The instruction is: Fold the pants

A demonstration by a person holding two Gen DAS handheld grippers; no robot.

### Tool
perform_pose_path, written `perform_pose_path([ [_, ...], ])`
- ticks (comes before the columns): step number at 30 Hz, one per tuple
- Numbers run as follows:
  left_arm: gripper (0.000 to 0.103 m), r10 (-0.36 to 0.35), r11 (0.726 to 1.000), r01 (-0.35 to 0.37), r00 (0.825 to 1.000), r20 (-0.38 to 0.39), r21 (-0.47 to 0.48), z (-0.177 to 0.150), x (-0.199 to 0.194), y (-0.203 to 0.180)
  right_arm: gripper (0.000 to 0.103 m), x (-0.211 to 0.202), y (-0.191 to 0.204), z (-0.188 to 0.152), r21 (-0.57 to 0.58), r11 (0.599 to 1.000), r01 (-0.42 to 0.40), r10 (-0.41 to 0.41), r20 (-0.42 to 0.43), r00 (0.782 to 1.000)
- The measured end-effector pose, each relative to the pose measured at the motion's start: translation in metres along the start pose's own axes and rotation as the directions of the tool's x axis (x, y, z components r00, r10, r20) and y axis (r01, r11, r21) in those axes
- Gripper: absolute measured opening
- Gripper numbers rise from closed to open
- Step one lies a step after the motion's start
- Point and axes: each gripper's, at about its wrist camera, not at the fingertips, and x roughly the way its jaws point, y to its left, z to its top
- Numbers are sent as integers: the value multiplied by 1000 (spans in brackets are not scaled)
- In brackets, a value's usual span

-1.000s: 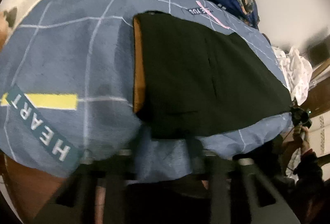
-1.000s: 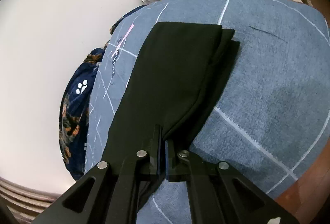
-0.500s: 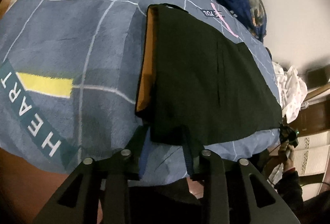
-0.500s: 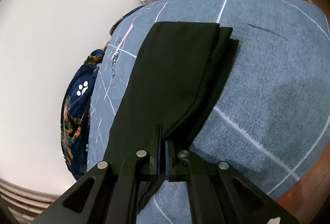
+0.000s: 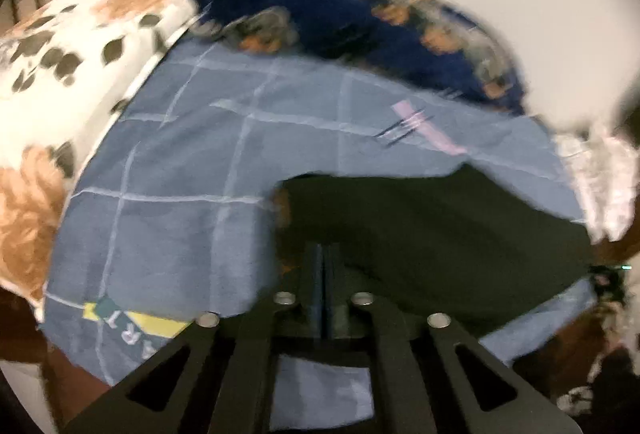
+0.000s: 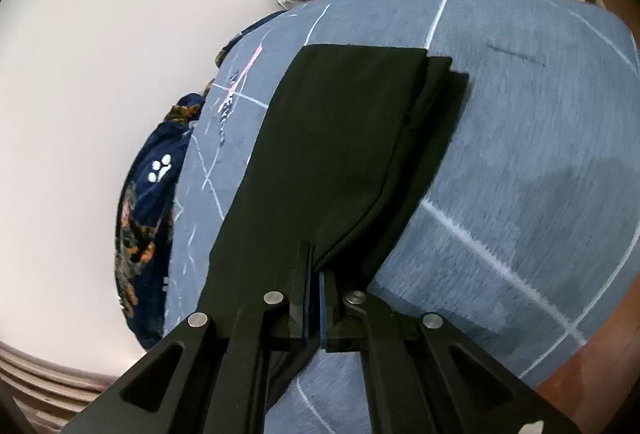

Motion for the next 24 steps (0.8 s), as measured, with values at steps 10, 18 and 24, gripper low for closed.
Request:
perform_pose_path([
  [10,1,-85,990,75,993,-78,-119,-46,15,42,0,1,0,4,-1,1000,-4,4,-15,1000],
  [18,37,-258,960,219,933,-251,-175,-70,30,30,0,1,-6,3,24,999,-35,35,-6,999],
  [24,46,-395,877,309,899,-187,-369,-75,44,46,0,2,-3,5,20,1000,-21,22,-19,1000],
])
